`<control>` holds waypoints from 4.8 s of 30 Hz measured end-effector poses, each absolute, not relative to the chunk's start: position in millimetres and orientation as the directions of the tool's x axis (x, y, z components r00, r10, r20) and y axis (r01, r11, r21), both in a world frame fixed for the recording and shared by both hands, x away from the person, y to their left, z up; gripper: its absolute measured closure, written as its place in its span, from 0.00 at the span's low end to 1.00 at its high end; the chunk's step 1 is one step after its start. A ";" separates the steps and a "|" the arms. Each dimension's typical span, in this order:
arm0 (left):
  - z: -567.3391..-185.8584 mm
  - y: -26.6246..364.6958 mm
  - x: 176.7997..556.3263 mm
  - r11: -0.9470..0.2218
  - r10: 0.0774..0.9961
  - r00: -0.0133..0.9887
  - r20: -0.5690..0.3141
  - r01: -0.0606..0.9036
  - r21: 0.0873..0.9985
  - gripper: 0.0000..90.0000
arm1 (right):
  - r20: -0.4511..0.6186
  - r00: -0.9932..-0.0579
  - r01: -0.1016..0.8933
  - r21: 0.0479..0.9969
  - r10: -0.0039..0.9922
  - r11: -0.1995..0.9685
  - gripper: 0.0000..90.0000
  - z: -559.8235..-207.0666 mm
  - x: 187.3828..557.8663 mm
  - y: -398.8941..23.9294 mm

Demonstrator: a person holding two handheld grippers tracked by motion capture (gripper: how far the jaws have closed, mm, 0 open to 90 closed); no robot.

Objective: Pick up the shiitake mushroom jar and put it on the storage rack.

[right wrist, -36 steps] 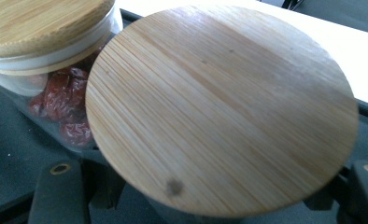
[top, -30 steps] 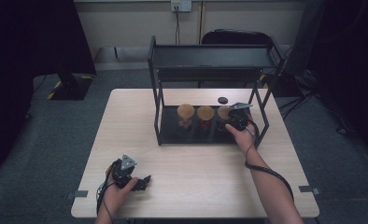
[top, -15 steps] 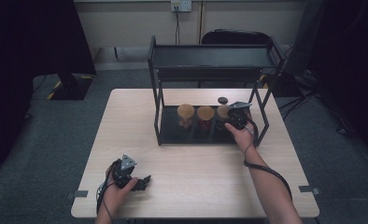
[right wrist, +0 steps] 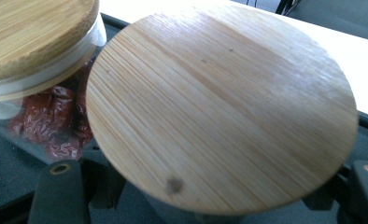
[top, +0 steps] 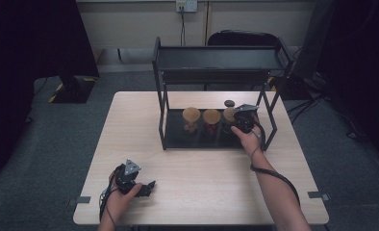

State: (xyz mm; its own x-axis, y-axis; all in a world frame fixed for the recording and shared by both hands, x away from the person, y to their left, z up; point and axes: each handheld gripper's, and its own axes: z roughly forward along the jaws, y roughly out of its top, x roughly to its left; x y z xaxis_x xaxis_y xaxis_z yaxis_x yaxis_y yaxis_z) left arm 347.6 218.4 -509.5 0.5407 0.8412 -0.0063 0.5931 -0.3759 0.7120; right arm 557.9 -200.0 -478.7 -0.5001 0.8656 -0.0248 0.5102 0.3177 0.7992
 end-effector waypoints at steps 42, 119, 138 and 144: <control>-509.5 218.4 347.6 -0.376 0.841 0.541 -0.006 0.593 0.712 0.00 | 0.042 -0.498 0.536 0.800 0.866 0.270 0.02 -468.3 538.0 -208.0; -509.5 218.4 347.6 -0.376 0.841 0.541 -0.006 0.593 0.712 0.00 | 0.108 -0.594 0.525 0.803 0.797 0.283 0.03 -468.8 457.3 -214.8; -509.5 218.3 347.6 -0.375 0.841 0.540 -0.006 0.593 0.712 0.00 | 0.145 -0.598 0.531 0.808 0.788 0.255 0.03 -477.2 434.5 -230.7; -509.5 218.4 347.6 -0.376 0.841 0.540 -0.006 0.593 0.712 0.00 | 0.141 -0.604 0.530 0.806 0.784 0.263 0.03 -481.1 426.8 -234.0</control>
State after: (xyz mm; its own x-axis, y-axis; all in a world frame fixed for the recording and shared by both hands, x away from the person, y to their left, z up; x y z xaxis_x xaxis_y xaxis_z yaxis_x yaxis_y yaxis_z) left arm 347.6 218.4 -509.5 0.5404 0.8414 -0.0062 0.5931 -0.3757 0.7121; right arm 426.8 -234.0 -481.1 -0.6042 0.7843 0.1409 0.5299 0.2634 0.8062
